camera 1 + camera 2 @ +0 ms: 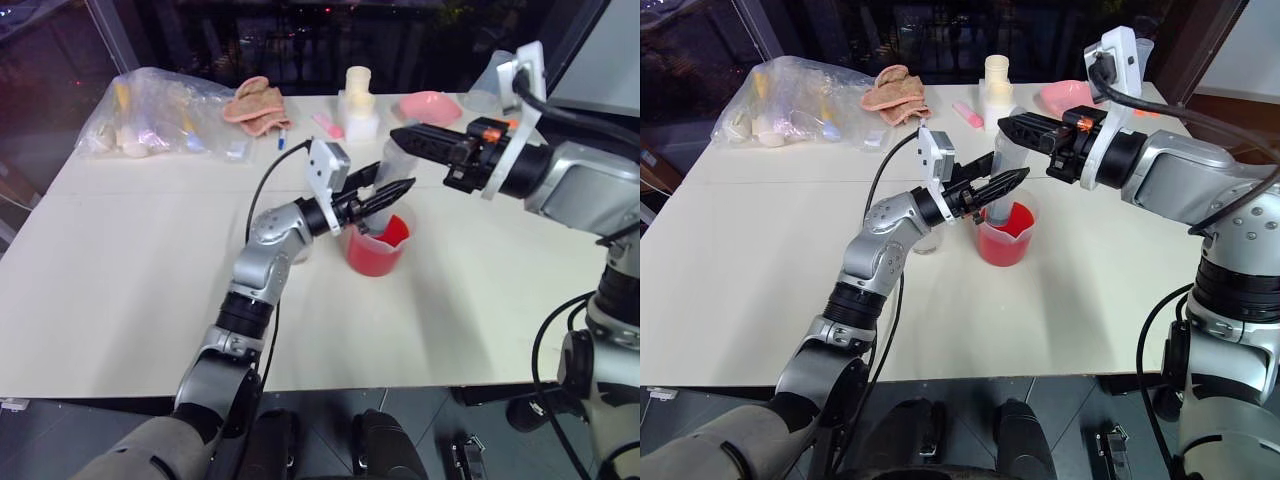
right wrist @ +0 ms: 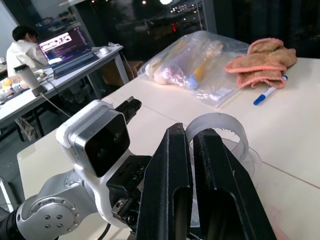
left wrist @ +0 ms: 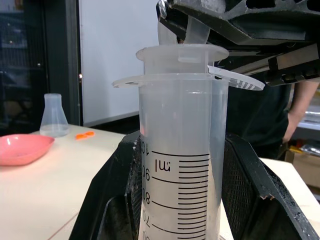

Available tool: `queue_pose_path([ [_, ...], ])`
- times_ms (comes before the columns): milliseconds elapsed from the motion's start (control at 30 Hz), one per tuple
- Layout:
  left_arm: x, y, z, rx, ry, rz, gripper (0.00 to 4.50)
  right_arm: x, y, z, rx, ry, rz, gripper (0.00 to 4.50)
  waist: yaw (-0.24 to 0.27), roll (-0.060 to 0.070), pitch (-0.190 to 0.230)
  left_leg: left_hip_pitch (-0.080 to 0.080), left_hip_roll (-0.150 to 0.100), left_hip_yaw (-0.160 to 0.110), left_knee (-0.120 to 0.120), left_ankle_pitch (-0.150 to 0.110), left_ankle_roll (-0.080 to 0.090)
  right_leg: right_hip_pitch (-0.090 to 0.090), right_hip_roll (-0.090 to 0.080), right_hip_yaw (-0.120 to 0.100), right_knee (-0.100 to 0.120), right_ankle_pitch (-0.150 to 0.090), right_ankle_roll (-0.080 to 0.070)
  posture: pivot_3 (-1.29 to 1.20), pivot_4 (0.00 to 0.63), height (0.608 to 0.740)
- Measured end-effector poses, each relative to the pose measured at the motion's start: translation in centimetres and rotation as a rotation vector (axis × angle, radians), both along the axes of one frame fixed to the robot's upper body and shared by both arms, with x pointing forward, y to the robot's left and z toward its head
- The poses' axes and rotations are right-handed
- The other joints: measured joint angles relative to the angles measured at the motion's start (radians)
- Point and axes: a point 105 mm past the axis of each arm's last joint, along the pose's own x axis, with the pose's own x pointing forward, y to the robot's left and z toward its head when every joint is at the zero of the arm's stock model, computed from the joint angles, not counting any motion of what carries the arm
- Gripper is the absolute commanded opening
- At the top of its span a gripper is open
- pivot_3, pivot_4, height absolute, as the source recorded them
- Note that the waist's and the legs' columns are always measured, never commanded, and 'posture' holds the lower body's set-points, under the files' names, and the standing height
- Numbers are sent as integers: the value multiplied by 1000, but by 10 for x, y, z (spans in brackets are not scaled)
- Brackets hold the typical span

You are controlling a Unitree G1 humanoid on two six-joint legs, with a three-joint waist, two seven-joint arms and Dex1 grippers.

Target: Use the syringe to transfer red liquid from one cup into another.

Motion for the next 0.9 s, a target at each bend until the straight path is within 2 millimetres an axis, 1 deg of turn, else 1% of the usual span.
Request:
queue_pose_path([
  [333,0,2,-8,7,22,5,1551,0,-1,2,8,-1,-3,37,0,0,0,0,0,0,0,0,0,0,0,0,0,0,0,0,150,740],
  [700,0,3,-9,11,23,7,1551,-1,-2,9,30,-8,1,37,0,0,0,0,0,0,0,0,0,0,0,0,-1,0,0,0,150,740],
  [900,1,2,-9,16,29,5,1551,-1,-3,7,29,-14,-4,37,0,0,0,0,0,0,0,0,0,0,0,0,-1,0,0,0,150,740],
])
